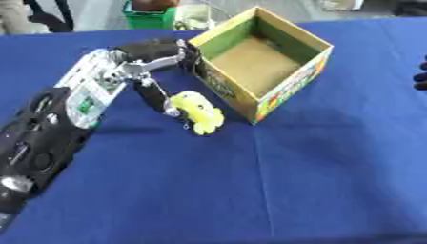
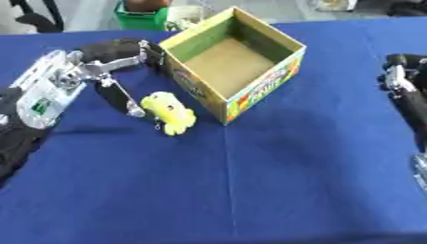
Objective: Pick up objects on the table and place them in the box.
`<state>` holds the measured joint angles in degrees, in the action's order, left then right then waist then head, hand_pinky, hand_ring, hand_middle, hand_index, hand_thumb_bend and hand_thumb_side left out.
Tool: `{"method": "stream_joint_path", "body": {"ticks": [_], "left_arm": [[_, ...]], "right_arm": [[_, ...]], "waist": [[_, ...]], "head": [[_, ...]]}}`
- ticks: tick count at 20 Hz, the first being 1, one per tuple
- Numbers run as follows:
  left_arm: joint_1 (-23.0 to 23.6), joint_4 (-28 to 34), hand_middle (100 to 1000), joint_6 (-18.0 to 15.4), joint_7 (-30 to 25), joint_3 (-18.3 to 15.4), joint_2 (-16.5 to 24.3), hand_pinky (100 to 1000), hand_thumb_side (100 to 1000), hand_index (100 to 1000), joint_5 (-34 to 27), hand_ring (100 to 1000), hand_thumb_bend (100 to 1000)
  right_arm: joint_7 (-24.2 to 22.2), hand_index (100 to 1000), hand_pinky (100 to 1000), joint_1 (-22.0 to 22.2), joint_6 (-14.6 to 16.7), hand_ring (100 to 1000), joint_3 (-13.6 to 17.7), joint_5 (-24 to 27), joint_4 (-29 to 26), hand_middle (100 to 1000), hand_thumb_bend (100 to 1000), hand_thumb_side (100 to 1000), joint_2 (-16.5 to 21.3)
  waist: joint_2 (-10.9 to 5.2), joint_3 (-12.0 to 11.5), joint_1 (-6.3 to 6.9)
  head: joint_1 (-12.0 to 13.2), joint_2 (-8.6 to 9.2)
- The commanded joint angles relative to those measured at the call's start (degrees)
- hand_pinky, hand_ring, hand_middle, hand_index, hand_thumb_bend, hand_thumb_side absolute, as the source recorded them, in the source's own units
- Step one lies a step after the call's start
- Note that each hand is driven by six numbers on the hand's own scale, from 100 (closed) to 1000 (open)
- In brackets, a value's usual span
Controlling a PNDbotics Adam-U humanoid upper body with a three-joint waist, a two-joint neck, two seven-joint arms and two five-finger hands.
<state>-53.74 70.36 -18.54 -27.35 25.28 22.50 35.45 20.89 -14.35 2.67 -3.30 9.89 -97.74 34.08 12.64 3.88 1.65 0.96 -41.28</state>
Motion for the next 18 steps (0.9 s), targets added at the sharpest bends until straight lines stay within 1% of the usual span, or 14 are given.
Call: {"method": "stream_joint_path", "body": {"ticks": [1, 7, 18], "left_arm": [[-1.14, -1.36, 604, -1.02, -1.03, -0.37, -0.29, 669, 100, 690, 0.8, 639, 671], [-0.87, -3.54, 592, -2.07, -1.99, -0.55, -1.2, 665, 100, 679, 1.81, 627, 659], [-0.57, -5.47, 596, -2.49, -0.5, -0.97, -2.44, 663, 100, 680, 4.48, 626, 649]], "right_arm": [[-0.21, 697, 608, -0.77, 0.05, 605, 0.2, 0.34, -0.36, 599, 100, 563, 1.2], [-0.35, 697, 608, -0.8, 0.08, 605, 0.11, 0.4, -0.31, 599, 100, 565, 1.12], [-0.54, 698, 609, -0.89, 0.15, 605, 0.03, 0.4, -0.16, 599, 100, 567, 0.97]], "waist": [[-0.97, 0.12, -0.17], [-0.92, 0.29, -0.21], [-0.86, 0.47, -0.16]], "head": [[0.25, -0.26], [0.34, -0.26], [0.41, -0.32]]}}
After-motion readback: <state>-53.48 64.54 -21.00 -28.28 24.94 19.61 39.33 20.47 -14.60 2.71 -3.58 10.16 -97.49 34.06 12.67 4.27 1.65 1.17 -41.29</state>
